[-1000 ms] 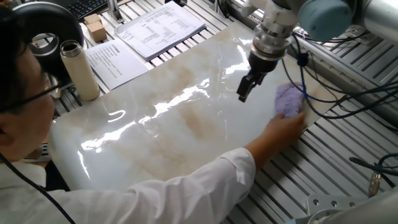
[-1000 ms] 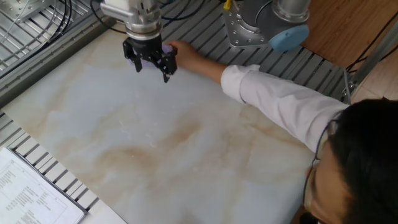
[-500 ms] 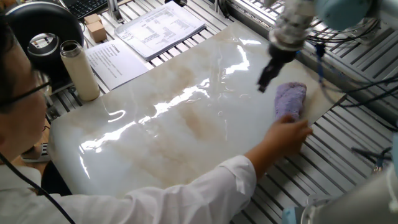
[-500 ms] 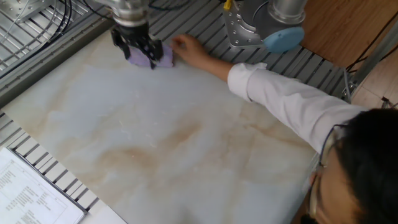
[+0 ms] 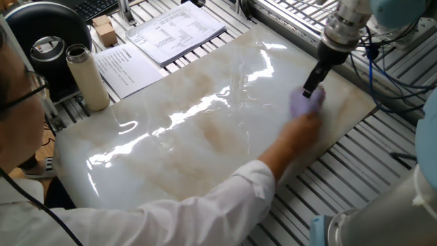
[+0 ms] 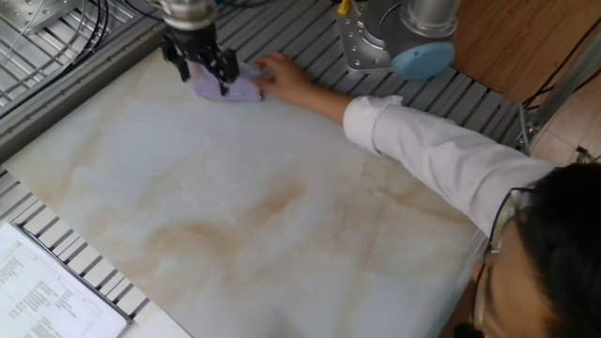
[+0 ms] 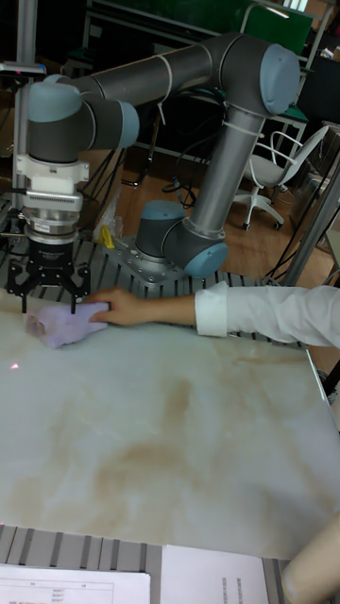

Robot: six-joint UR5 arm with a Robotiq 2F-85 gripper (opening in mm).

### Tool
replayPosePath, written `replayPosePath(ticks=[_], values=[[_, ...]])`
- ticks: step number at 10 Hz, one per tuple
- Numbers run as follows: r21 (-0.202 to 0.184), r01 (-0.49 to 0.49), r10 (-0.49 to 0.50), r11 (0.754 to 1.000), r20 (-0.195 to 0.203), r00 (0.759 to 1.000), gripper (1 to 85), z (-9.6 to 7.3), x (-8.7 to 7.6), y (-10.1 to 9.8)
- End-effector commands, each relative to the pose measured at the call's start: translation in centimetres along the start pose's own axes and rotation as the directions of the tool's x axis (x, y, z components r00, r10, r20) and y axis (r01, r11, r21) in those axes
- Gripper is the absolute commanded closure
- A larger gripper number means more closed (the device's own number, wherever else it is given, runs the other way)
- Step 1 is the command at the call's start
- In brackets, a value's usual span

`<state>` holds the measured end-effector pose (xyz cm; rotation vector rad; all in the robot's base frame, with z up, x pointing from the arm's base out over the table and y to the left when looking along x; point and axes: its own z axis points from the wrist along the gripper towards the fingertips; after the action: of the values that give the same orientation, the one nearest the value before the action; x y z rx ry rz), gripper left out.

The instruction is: Clean the table with a cloth

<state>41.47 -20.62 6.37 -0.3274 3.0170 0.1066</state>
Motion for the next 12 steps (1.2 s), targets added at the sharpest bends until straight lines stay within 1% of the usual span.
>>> replayPosePath(ticks=[1,2,3,4,5,6,7,8,9,10,11,12], values=[[-0.018,-0.006,0.006,1.000,0.030,1.000,0.7,1.5,0.8,-0.4],[-0.012,-0.018,0.018,1.000,0.045,0.999,0.7,1.9,-0.1,0.5],[-0.033,-0.007,0.009,0.999,0.067,0.998,0.7,2.0,-1.9,1.8],[-0.017,0.001,0.000,1.000,0.050,0.999,0.7,1.5,-3.4,2.5],[0.029,0.035,-0.036,0.999,0.028,0.999,2.3,0.9,-4.7,2.1],[0.000,0.049,-0.049,0.999,0.029,0.998,2.7,0.9,-5.7,2.0],[-0.004,0.058,-0.058,0.998,0.025,0.998,2.7,1.0,-6.6,1.2],[0.027,0.054,-0.054,0.998,0.018,0.998,3.7,1.0,-6.4,0.4],[0.010,0.054,-0.054,0.998,-0.009,0.999,6.0,1.0,-5.7,0.8],[0.029,0.047,-0.046,0.998,-0.012,0.999,9.0,1.0,-5.6,0.2],[0.031,0.053,-0.053,0.998,0.016,0.998,8.7,1.0,-6.3,0.2],[0.041,0.059,-0.061,0.997,0.046,0.997,8.7,0.9,-4.6,0.4]])
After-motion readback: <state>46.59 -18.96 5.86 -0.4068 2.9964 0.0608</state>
